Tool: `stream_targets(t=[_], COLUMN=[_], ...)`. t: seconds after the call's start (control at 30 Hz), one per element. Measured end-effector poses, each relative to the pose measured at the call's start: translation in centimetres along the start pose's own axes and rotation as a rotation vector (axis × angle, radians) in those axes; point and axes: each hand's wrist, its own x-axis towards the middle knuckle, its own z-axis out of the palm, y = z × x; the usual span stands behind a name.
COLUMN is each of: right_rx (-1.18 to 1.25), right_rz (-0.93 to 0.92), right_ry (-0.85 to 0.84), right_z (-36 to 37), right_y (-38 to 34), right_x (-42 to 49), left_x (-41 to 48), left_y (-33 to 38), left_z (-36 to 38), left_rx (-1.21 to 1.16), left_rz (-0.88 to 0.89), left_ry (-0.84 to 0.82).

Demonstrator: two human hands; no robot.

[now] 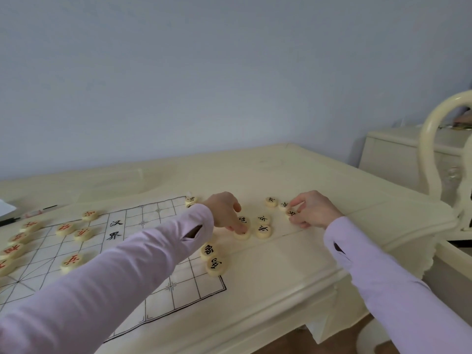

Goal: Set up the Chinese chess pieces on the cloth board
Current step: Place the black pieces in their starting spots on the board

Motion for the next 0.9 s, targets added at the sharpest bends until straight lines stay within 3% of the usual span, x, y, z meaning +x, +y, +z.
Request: stream_targets(t=[0.17,0.33,0.53,0.9], right_rx=[0.047,-0.08,-0.121,0.003], right_rz=[-0.006,-0.084,-0.14,-0.192], right_ry=[-0.071,-0.162,-0.2,-0.012], right_z=[-0.8,-0.8,-0.2,0.4], right_y=[0.1,-0.5,-0.8,-3.4], right_x=[0.8,1.4,2.5,2.2], left_x=[0.8,2.7,4.2,5.1], left_y=[0.5,-1.5,-3.3,-3.5], left_z=[-0.4,-2.1,-2.7,-2.5], left_rx=[0.019,-0.01,-0.002,-0.219], left_rz=[0.096,-0.009,-0.115,-0.028], left_ry=[0.097,0.249,0.189,0.222])
